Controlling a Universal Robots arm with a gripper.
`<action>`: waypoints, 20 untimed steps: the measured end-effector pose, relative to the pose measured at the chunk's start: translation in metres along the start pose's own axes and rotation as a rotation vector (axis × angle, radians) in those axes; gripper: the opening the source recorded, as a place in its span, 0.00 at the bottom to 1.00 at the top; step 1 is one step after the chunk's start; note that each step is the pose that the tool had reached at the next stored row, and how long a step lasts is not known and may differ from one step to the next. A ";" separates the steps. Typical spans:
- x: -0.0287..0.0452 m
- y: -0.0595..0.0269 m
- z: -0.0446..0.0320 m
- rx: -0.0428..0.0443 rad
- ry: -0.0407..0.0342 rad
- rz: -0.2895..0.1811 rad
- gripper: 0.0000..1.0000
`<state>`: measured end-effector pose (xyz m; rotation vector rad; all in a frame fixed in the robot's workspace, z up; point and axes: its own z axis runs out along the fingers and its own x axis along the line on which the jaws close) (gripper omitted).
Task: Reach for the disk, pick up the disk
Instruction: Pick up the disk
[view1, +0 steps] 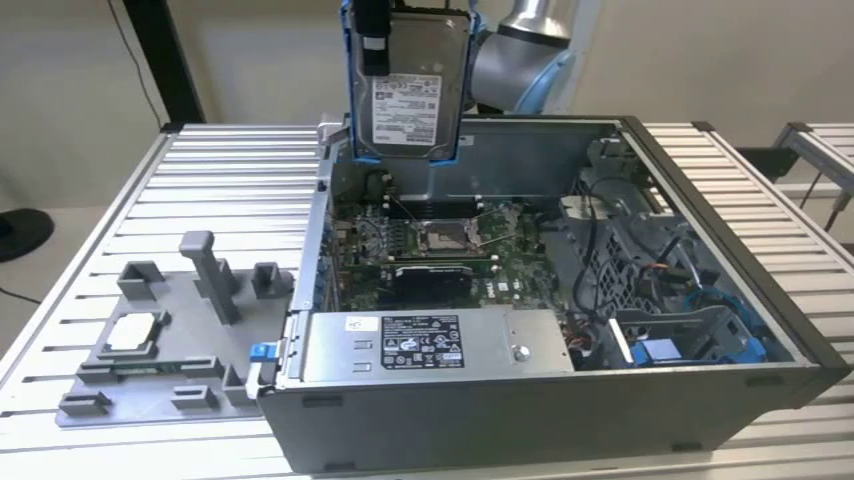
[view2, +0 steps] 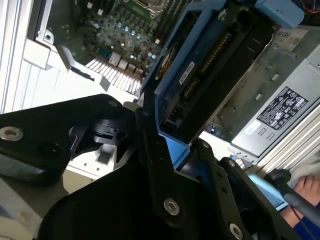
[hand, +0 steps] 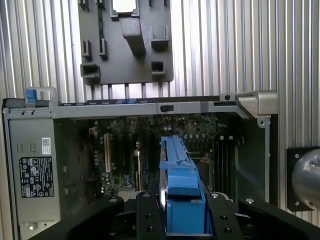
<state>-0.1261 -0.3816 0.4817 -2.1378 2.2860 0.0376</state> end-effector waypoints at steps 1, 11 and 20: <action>-0.0002 -0.0026 0.0000 0.0000 0.0001 0.000 0.00; -0.0020 -0.0295 -0.0001 -0.0006 0.0005 0.006 0.00; -0.0036 -0.0534 -0.0002 -0.0010 0.0010 0.010 0.00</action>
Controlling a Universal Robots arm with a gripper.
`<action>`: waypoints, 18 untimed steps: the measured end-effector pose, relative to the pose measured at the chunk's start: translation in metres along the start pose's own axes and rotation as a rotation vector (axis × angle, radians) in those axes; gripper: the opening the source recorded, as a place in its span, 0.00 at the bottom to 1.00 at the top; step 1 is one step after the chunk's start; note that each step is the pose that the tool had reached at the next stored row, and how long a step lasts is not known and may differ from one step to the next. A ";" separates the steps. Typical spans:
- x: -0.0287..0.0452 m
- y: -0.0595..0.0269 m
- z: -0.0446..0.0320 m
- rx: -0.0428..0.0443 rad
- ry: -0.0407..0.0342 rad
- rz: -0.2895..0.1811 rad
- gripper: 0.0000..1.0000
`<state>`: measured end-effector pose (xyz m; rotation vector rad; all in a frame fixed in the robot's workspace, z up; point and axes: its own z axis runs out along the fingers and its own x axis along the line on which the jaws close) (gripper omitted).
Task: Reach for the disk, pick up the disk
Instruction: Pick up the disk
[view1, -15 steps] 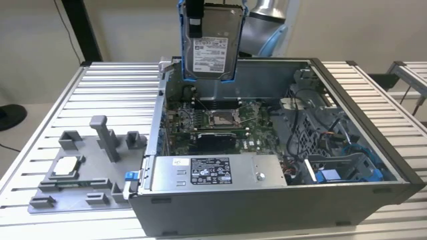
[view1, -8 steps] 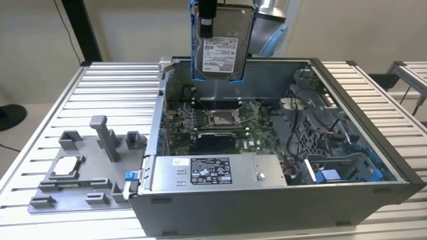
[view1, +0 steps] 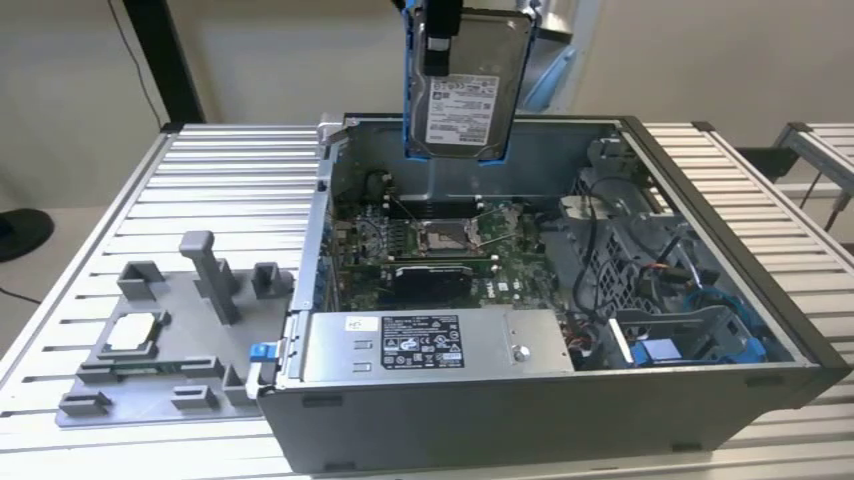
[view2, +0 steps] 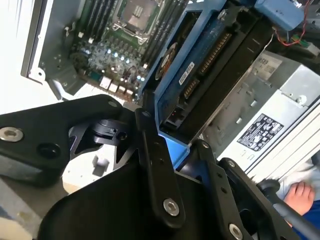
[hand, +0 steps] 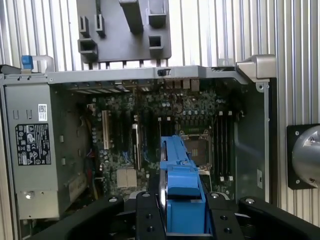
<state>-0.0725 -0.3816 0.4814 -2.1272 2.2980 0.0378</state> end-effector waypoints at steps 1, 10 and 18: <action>-0.0002 -0.0028 0.0000 -0.0001 0.0001 0.000 0.00; -0.0020 -0.0255 -0.0002 -0.0005 0.0017 0.006 0.00; -0.0031 -0.0411 -0.0002 -0.0011 0.0025 0.013 0.00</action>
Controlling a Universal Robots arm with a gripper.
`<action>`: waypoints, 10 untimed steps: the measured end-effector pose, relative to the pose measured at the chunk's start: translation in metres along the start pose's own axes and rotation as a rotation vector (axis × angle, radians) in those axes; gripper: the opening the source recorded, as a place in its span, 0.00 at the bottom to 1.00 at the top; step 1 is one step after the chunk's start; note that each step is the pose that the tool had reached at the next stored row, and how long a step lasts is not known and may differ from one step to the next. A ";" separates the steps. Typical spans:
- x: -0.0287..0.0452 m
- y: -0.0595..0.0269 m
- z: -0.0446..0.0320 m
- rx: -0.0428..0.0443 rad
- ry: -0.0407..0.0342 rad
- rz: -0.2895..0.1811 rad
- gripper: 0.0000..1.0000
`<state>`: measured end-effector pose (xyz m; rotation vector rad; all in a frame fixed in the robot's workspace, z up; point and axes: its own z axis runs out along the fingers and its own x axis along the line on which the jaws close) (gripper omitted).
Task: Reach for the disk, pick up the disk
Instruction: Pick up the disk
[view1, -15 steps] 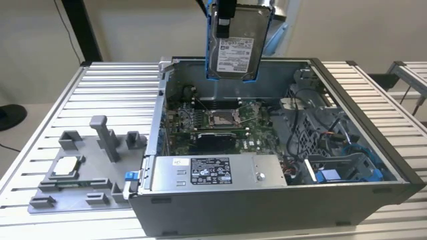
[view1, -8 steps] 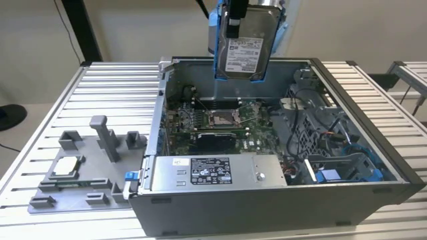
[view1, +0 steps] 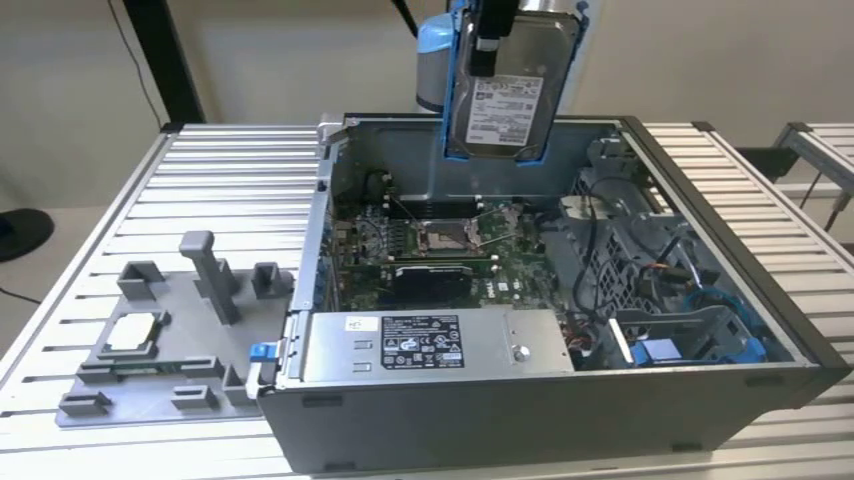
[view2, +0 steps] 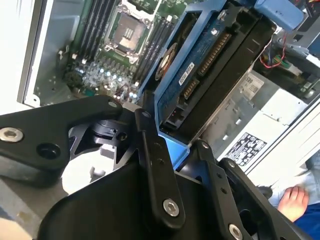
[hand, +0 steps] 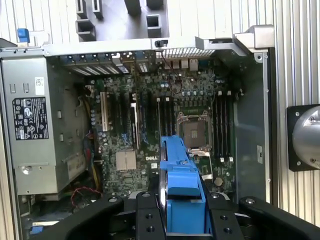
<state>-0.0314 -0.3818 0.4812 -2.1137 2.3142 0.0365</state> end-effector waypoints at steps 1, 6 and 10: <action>0.0000 -0.0014 0.0000 -0.0003 0.0000 0.001 0.00; 0.0031 -0.0055 0.0000 -0.0022 0.0002 0.005 0.00; 0.0059 -0.0080 -0.0001 -0.0040 0.0003 0.006 0.00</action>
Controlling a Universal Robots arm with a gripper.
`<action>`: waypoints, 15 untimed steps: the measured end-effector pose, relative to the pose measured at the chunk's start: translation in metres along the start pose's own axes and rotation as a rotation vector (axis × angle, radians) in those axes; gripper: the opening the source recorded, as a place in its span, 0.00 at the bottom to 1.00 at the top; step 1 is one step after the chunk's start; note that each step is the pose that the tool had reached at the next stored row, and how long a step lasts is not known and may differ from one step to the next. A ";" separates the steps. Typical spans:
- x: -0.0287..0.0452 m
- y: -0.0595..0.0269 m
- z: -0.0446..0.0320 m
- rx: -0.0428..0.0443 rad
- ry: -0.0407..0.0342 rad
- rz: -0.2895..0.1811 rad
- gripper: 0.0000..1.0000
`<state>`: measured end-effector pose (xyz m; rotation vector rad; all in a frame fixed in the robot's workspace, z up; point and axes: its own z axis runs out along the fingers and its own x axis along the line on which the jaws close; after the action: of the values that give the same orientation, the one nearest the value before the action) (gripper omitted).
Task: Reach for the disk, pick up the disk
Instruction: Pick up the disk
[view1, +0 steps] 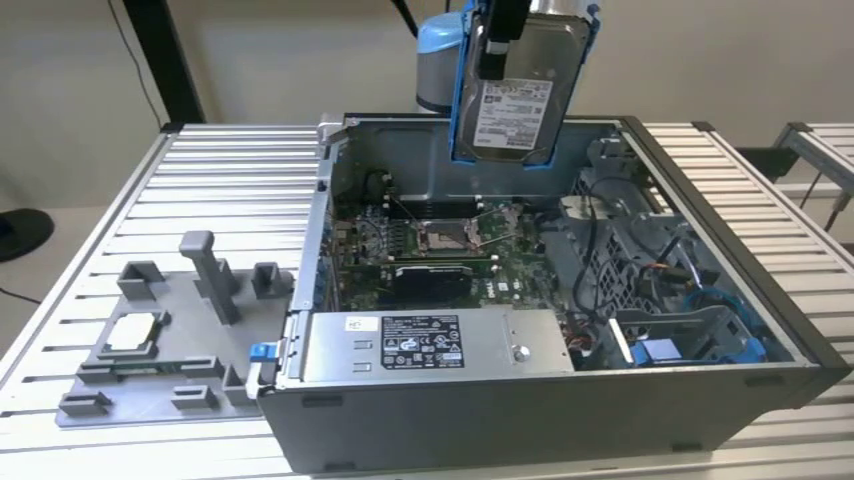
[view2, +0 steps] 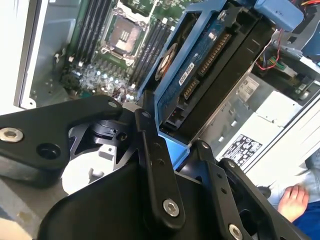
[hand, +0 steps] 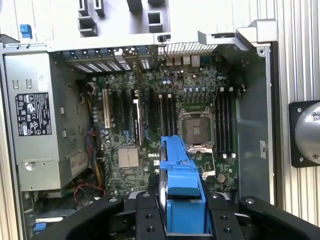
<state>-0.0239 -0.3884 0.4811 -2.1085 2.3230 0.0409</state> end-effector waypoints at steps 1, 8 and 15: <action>0.0005 -0.0009 0.0000 -0.0006 0.0000 0.000 0.00; 0.0031 -0.0031 -0.0010 -0.0022 0.0004 0.005 0.00; 0.0028 -0.0034 -0.0141 -0.0018 0.0029 0.007 0.00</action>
<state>-0.0206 -0.3918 0.4951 -2.1022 2.3334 0.0400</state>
